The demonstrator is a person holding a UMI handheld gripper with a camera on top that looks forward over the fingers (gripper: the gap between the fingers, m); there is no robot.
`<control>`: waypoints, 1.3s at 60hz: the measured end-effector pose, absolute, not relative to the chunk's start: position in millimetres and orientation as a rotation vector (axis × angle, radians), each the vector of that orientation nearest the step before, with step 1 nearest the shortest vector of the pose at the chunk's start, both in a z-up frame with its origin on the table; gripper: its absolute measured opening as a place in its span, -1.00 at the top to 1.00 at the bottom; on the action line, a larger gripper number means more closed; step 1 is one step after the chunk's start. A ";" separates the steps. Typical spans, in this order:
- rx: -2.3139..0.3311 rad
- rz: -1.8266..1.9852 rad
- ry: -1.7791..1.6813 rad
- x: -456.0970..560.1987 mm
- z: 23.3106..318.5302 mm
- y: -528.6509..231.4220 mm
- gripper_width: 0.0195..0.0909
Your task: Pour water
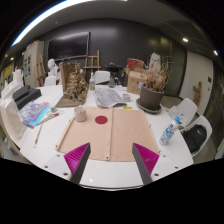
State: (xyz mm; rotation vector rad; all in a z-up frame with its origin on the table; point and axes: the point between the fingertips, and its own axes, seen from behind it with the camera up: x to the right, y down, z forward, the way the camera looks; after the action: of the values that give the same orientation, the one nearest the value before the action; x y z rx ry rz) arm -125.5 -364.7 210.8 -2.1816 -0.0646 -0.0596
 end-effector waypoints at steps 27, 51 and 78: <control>-2.142 -0.162 0.028 145.5 122.9 -297.9 -0.86; -2.033 -0.089 0.017 216.3 59.5 -178.6 -0.80; -1.981 -0.063 0.094 224.5 46.1 -151.1 0.59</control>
State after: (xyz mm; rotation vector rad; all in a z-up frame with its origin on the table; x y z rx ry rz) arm 224.5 -151.1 46.1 -1.9811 0.0935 -0.0629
